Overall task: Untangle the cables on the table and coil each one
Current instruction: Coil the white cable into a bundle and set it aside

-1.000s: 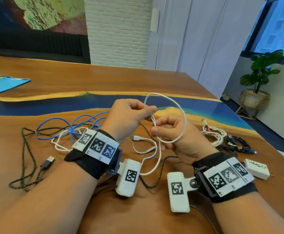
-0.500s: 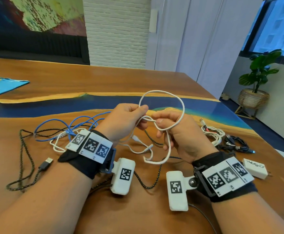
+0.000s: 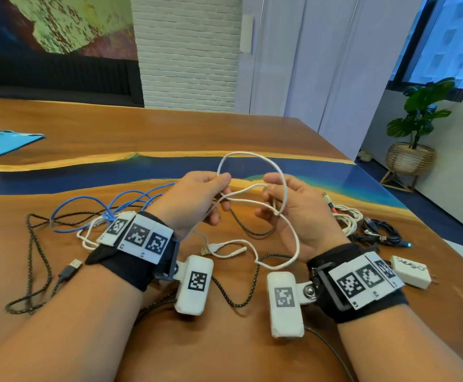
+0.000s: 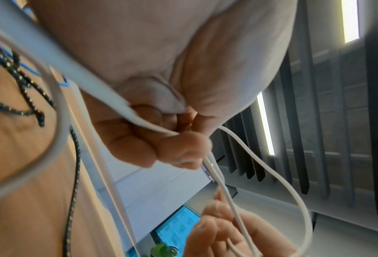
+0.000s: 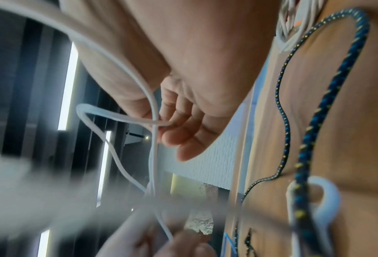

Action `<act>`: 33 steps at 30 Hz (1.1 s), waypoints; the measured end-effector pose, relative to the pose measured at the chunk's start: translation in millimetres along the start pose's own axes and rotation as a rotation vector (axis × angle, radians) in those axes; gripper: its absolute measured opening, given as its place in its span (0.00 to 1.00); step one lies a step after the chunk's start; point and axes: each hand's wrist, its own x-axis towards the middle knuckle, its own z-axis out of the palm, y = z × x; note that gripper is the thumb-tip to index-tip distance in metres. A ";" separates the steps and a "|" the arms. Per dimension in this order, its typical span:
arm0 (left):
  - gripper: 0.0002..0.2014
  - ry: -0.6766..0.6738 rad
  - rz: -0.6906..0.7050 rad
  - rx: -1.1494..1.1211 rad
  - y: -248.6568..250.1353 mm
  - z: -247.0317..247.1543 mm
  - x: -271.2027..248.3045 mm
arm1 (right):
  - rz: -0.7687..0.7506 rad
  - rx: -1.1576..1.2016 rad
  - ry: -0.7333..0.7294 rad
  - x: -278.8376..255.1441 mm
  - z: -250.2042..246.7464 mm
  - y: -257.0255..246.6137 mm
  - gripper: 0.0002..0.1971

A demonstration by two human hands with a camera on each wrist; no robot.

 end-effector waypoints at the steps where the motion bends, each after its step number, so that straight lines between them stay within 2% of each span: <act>1: 0.19 0.025 -0.012 0.001 0.7 -2.5 0.4 | -0.005 0.067 0.051 2.0 -2.4 -2.7 0.09; 4: 0.19 0.157 -0.038 -0.108 2.6 -12.6 2.2 | -0.048 0.249 0.217 8.7 -20.1 -14.3 0.14; 7: 0.20 0.267 0.010 -0.220 3.8 -16.5 4.1 | -0.043 0.262 0.298 13.5 -36.8 -18.8 0.15; 13: 0.23 0.316 0.083 -0.393 8.5 -16.7 4.1 | 0.020 -0.033 0.224 10.2 -32.6 -14.2 0.11; 17: 0.22 0.367 0.082 -0.444 4.3 -25.5 8.6 | 0.109 -0.284 0.046 4.3 -29.2 -13.4 0.10; 20: 0.22 0.335 0.081 -0.471 4.5 -24.2 8.1 | 0.120 -0.591 -0.055 1.5 -26.4 -11.2 0.10; 22: 0.21 0.304 0.101 -0.457 6.2 -20.8 6.0 | 0.046 -0.750 -0.038 0.8 -24.6 -9.2 0.08; 24: 0.19 0.277 0.133 -0.412 6.5 -16.7 4.2 | -0.044 -0.793 0.007 -0.7 -21.8 -9.1 0.06; 28: 0.15 0.154 0.172 -0.312 8.3 -6.4 -1.7 | -0.161 -0.851 0.002 -2.8 -13.2 -10.3 0.05; 30: 0.13 0.090 0.152 -0.335 10.5 -0.9 -5.0 | -0.109 -0.838 -0.019 -2.6 -12.1 -9.0 0.07; 33: 0.14 0.055 0.145 -0.419 14.6 3.2 -7.5 | 0.046 -0.699 -0.045 -3.2 -13.8 -7.0 0.09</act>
